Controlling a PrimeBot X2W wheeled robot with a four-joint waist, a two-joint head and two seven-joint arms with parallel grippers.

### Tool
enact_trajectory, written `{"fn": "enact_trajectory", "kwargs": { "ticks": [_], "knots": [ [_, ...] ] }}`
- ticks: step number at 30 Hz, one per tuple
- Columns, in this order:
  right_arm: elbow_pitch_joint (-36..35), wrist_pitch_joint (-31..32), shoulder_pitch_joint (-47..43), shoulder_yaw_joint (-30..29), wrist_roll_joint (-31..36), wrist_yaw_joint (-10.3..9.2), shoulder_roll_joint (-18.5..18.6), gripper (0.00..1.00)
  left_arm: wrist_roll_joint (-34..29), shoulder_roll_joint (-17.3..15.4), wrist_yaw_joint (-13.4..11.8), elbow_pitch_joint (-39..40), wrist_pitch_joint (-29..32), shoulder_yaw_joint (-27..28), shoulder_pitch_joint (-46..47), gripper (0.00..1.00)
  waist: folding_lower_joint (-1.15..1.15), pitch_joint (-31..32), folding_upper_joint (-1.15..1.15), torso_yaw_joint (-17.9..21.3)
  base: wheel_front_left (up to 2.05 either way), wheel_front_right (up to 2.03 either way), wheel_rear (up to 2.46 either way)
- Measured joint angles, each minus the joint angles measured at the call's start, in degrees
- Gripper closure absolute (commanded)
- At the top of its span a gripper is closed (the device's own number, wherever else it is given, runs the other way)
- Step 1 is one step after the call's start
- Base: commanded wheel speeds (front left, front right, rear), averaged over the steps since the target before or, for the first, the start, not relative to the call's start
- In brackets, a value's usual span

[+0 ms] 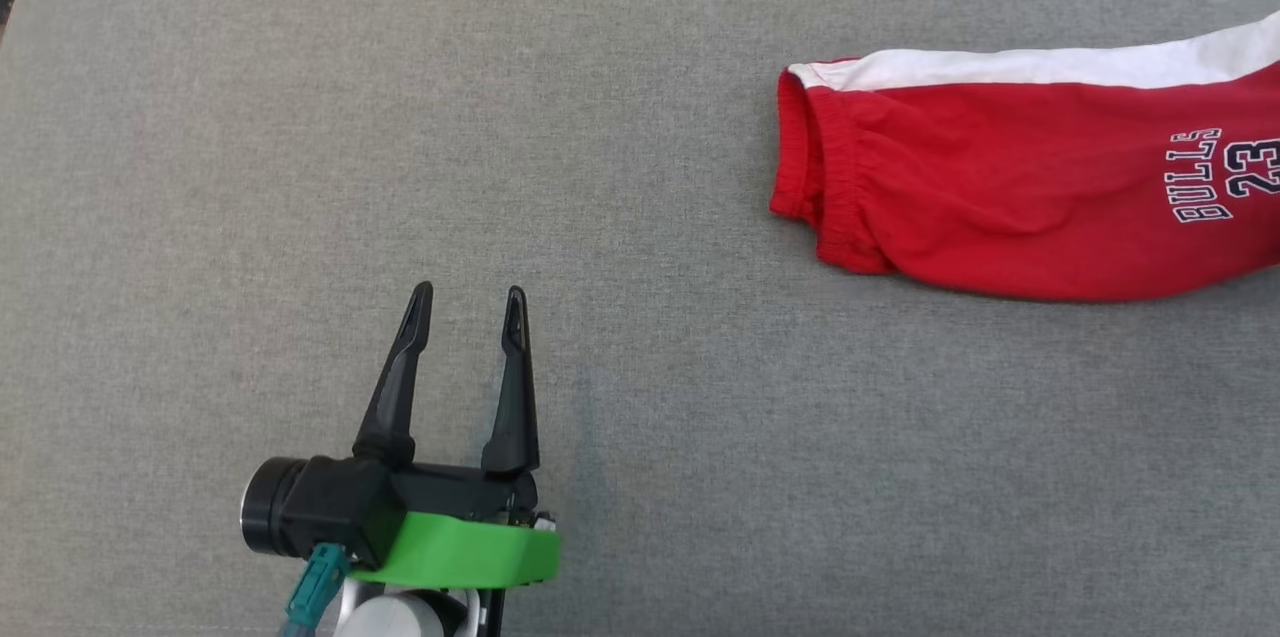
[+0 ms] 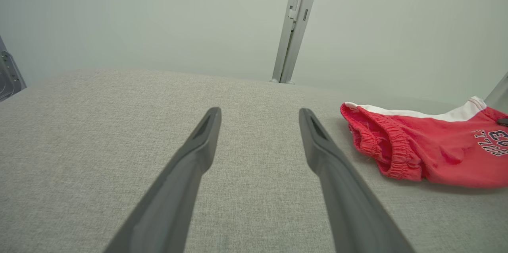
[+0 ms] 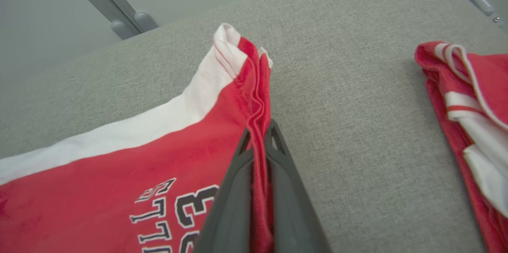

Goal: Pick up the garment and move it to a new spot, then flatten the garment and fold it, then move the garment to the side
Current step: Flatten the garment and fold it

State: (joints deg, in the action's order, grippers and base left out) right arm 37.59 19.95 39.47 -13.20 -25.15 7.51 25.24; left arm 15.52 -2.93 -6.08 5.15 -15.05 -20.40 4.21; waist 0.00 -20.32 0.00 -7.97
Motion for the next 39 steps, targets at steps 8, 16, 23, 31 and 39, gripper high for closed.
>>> {"fn": "enact_trajectory", "kwargs": {
  "ticks": [8,16,23,31,39],
  "knots": [
    [-7.3,0.5,-0.3,5.4,-0.3,-0.02,-2.9,1.00,2.2,0.0,-0.5,-0.1,0.0,-1.7,-1.3,0.00,0.00,3.6,0.00,0.8,0.00,0.00,0.00],
    [-11.8,3.6,-2.5,16.0,0.0,-0.01,-13.0,1.00,4.1,0.0,-1.8,-0.7,0.0,-3.7,-1.6,0.00,0.00,5.0,0.00,-1.1,0.00,0.00,0.00],
    [-9.5,2.6,-2.4,18.5,0.7,-0.02,-19.4,1.00,4.5,0.1,-2.0,-1.7,0.0,-3.7,-1.5,0.00,0.00,5.5,0.00,-2.9,0.00,0.00,0.00],
    [-6.1,0.7,-1.5,17.9,2.4,-0.02,-21.0,1.00,4.4,0.1,-1.7,-2.5,0.0,-3.6,-1.6,0.00,0.00,5.8,0.00,-3.7,0.00,0.00,0.00],
    [-7.1,-3.3,-1.8,20.1,-2.4,-0.02,-22.2,0.00,4.5,0.1,-2.1,-3.1,0.0,-4.1,-1.6,0.00,0.00,6.7,0.00,-2.9,0.00,0.00,0.00]
  ]
}}
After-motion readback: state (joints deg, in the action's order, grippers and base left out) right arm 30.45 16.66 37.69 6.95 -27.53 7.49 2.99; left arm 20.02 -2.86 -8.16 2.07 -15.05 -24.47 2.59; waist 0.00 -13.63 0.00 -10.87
